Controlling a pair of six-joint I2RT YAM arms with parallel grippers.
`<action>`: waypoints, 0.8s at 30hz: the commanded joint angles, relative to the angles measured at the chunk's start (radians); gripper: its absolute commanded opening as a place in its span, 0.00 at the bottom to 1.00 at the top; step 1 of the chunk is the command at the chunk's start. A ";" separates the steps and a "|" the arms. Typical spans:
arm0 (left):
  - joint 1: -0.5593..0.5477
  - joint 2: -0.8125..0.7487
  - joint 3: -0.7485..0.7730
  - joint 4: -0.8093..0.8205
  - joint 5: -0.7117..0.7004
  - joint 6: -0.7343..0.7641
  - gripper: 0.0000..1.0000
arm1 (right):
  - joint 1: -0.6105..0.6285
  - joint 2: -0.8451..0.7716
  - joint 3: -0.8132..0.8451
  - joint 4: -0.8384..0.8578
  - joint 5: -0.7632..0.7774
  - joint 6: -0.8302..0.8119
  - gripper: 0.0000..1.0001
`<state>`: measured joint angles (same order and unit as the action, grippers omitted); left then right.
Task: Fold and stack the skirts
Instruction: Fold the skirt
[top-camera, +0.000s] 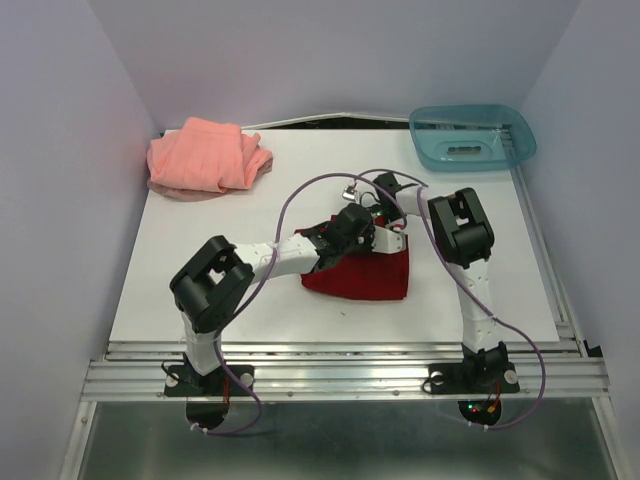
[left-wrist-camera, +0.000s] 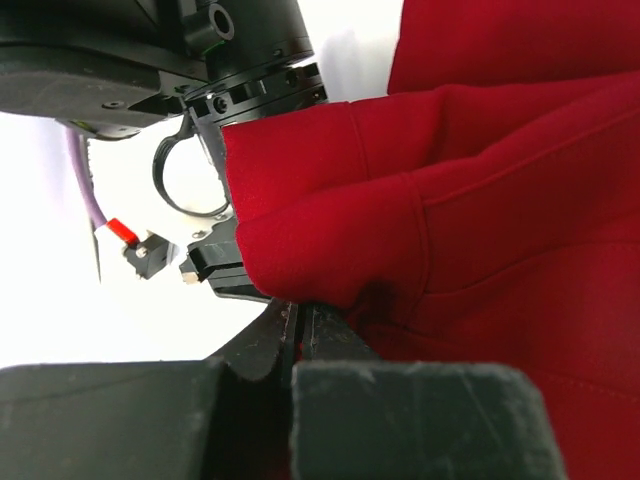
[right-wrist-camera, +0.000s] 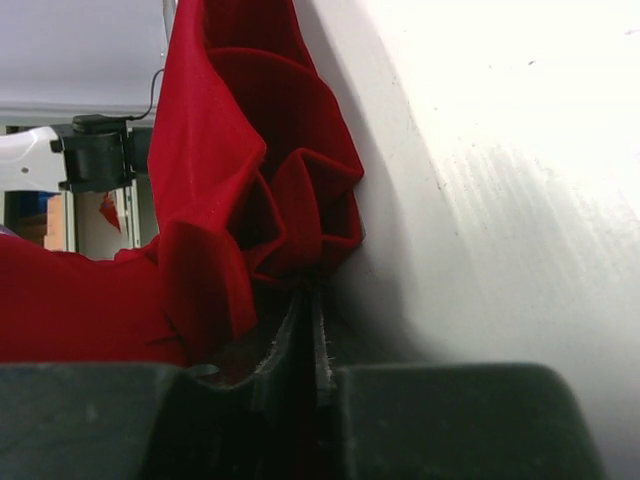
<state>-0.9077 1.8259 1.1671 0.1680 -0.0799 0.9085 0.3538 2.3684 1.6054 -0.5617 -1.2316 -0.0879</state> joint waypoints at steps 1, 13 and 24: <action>0.015 0.085 -0.043 0.131 0.014 0.012 0.02 | 0.028 0.022 0.057 -0.009 0.003 0.033 0.19; -0.003 0.096 -0.126 0.235 0.006 0.033 0.03 | 0.019 0.104 0.214 0.079 0.040 0.375 0.31; -0.010 0.104 -0.162 0.272 0.006 0.061 0.03 | -0.004 0.114 0.287 0.132 0.231 0.471 0.64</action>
<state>-0.8871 1.8553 1.0607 0.5777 -0.2161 1.0149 0.3237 2.4771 1.8389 -0.5182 -1.1675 0.3191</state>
